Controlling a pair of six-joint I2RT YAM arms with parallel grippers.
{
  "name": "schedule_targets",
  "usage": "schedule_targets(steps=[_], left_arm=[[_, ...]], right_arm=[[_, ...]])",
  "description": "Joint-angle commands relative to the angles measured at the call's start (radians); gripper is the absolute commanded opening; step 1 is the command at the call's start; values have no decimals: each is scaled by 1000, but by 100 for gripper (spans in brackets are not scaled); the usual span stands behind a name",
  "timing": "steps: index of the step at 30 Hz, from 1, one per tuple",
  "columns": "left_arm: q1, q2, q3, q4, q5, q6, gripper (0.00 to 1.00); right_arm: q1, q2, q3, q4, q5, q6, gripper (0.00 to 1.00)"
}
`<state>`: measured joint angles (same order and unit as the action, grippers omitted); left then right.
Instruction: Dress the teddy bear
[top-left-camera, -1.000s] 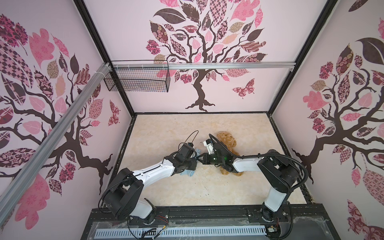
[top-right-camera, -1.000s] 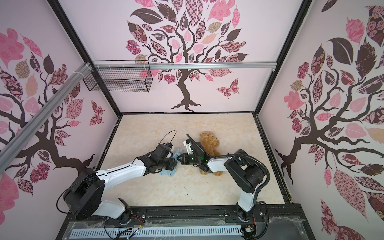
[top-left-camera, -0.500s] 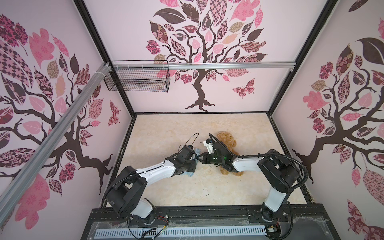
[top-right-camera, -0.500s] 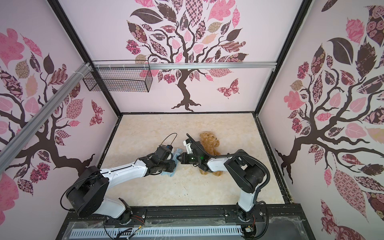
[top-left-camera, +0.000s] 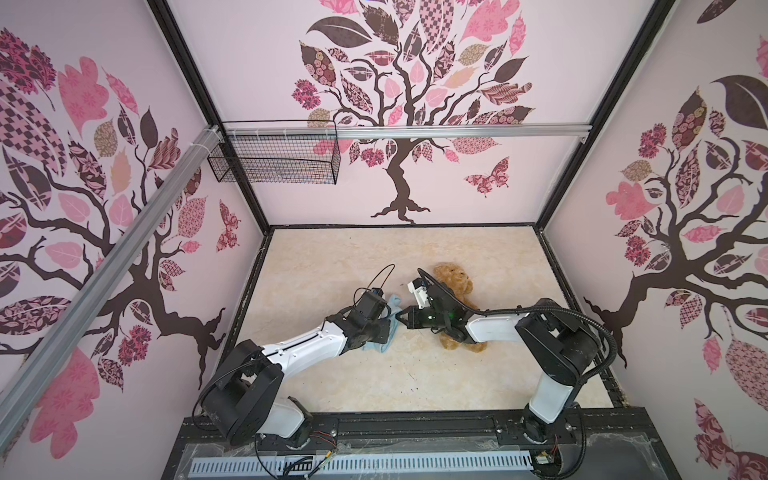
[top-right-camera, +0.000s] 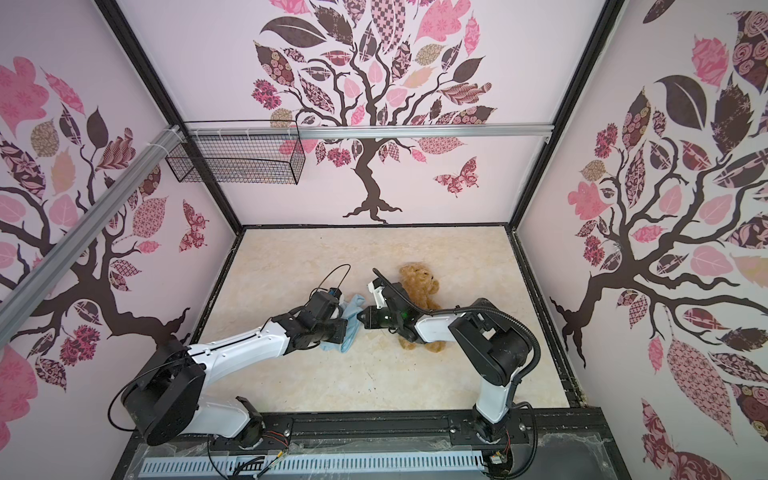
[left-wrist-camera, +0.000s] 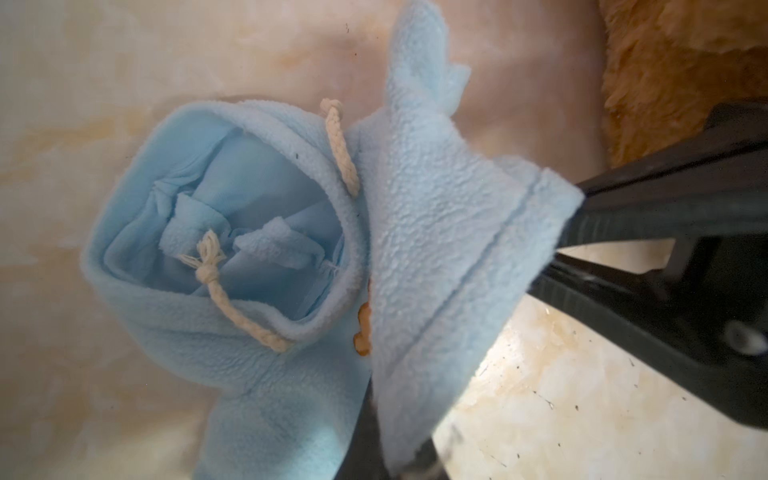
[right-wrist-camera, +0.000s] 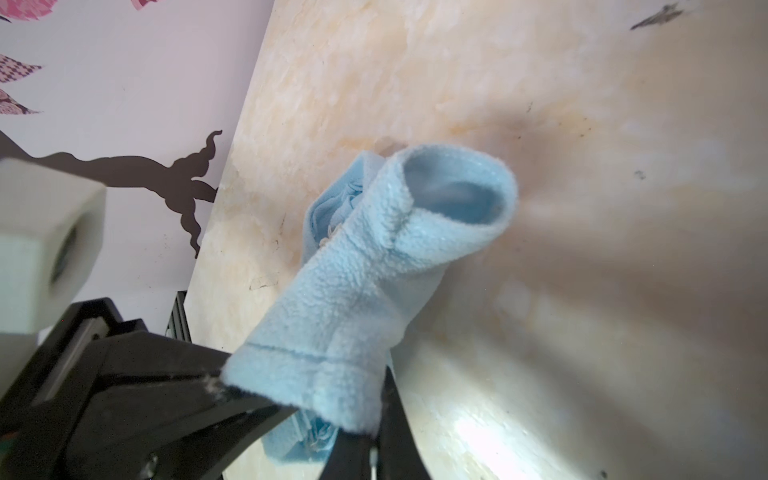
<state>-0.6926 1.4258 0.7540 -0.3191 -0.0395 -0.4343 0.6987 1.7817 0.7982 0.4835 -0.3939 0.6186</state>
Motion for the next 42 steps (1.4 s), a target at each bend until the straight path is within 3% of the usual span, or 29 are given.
schedule_targets(steps=[1, 5, 11, 16, 17, 19, 21, 25, 34, 42], left_arm=[[11, 6, 72, -56, -19, 26, 0], [52, 10, 105, -94, 30, 18, 0], [138, 1, 120, -85, 168, -31, 0], [143, 15, 167, -120, 207, -57, 0], [143, 18, 169, -121, 215, -67, 0], [143, 24, 175, -120, 222, -78, 0], [143, 32, 181, -124, 229, -79, 0], [143, 47, 186, -126, 257, -66, 0], [143, 46, 184, -117, 287, -58, 0], [143, 35, 178, -119, 282, -49, 0]], right_arm=[[-4, -51, 18, -79, 4, -73, 16], [-5, -140, 24, -166, -25, -114, 35], [-21, -375, -15, -307, 30, -170, 53], [-166, -528, -17, -485, 157, -219, 68], [-216, -544, -25, -504, 173, -223, 82], [-323, -556, -38, -529, 186, -226, 98], [-402, -547, -43, -537, 214, -233, 100], [-421, -434, 19, -555, 335, -249, 100], [-421, -180, 139, -462, 321, -126, 100], [-421, -47, 227, -470, 273, -78, 100]])
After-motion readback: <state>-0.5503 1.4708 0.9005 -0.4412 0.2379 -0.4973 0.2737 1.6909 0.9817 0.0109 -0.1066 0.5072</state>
